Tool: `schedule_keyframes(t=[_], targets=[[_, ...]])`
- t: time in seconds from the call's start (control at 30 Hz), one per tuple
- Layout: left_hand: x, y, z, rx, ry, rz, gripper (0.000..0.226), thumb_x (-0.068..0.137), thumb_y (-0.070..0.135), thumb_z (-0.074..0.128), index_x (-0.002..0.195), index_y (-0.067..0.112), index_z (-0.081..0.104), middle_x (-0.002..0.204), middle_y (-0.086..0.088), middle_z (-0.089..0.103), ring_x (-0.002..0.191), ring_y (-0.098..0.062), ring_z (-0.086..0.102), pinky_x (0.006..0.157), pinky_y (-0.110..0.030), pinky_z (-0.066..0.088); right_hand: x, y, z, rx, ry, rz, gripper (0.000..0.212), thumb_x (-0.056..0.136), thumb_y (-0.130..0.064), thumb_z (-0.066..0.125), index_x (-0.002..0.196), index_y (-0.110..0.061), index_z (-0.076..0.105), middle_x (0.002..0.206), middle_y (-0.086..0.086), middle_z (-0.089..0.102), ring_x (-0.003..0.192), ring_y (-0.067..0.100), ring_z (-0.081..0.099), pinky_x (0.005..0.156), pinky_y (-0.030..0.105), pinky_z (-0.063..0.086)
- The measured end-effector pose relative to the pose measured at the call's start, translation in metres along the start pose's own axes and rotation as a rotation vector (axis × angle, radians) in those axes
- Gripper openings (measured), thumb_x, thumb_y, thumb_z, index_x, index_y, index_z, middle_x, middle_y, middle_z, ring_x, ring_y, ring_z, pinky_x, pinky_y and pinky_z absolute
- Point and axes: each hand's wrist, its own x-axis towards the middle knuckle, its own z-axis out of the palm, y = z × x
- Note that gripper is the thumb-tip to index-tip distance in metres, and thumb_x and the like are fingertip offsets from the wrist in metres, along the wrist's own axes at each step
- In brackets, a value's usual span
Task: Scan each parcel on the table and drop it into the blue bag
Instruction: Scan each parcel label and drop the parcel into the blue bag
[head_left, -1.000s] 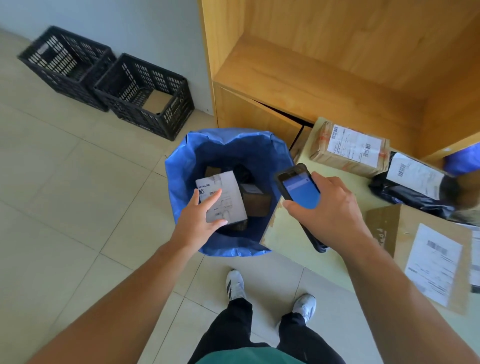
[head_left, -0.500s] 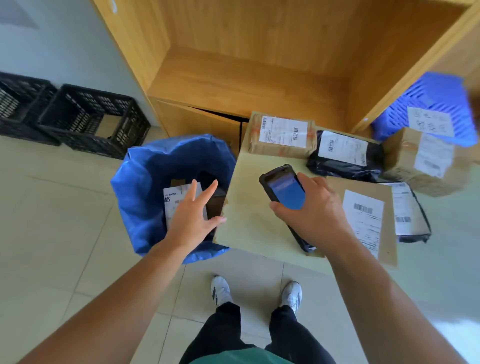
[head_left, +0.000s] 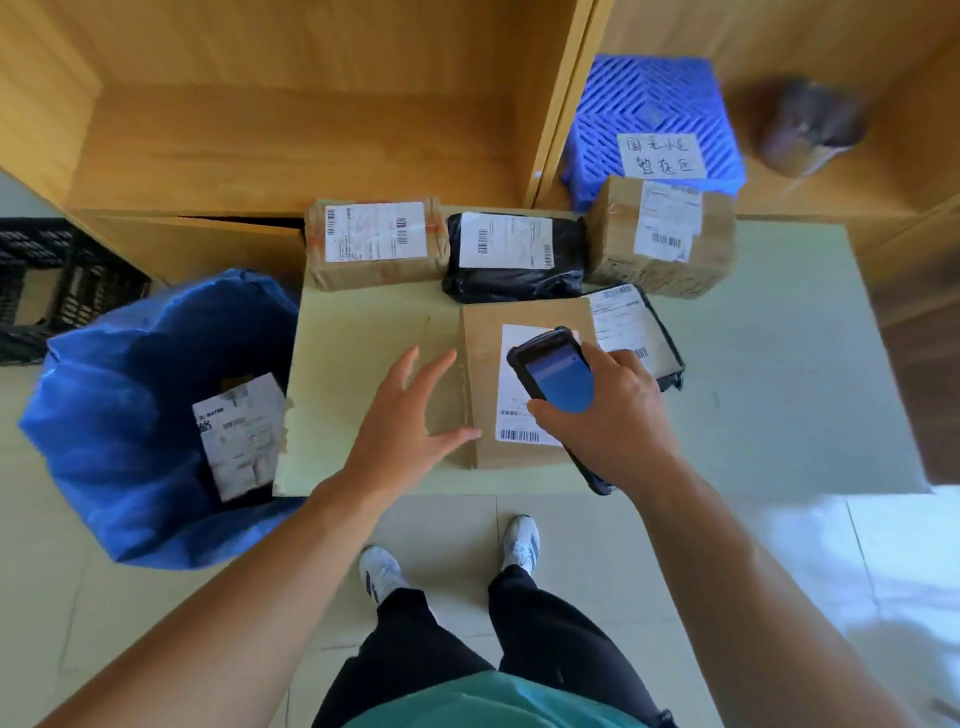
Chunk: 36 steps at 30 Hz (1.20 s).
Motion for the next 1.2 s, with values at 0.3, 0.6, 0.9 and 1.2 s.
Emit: schedule_keyframes(t=[0.3,0.6,0.9,1.2], targets=[[-0.008,0.034,0.060,0.041,-0.125,0.011,0.111,0.071,0.058,0.086,0.153,0.063,0.011,0.169,-0.002,-0.027,0.158,-0.022,-0.011,0.117,-0.044,0.035,-0.003,0.041,-0.007,0.011,-0.005,0.092,0.065,0.070,-0.059,0.069,0.122,-0.024,0.051,0.108,-0.001,0.047,0.094,0.020,0.051,0.075,0.036,0.047],[-0.006,0.022,0.076,0.072,-0.067,0.027,0.105,0.078,0.045,0.086,0.154,0.060,0.015,0.171,-0.006,-0.017,0.158,-0.029,0.012,0.110,-0.040,0.045,-0.018,0.048,-0.012,0.004,0.027,0.125,0.076,0.073,-0.060,0.069,0.135,-0.023,0.044,0.111,-0.004,0.042,0.101,0.021,0.050,0.080,0.036,0.047],[0.002,0.014,0.071,0.112,0.120,0.171,0.070,0.086,0.049,0.077,0.149,0.042,0.049,0.168,-0.010,0.024,0.145,-0.026,0.045,0.110,-0.037,0.047,-0.027,0.051,-0.019,0.016,0.072,0.117,0.070,0.071,-0.060,0.067,0.128,-0.024,0.047,0.107,-0.003,0.045,0.092,0.019,0.049,0.076,0.036,0.049],[0.002,0.026,0.034,0.090,0.225,0.183,0.064,0.079,0.046,0.084,0.138,0.036,0.064,0.162,-0.008,0.039,0.125,-0.024,0.065,0.102,-0.024,0.042,-0.029,0.026,-0.037,0.020,0.089,0.065,0.086,0.071,-0.064,0.064,0.143,-0.024,0.039,0.119,-0.001,0.047,0.104,0.022,0.053,0.080,0.037,0.050]])
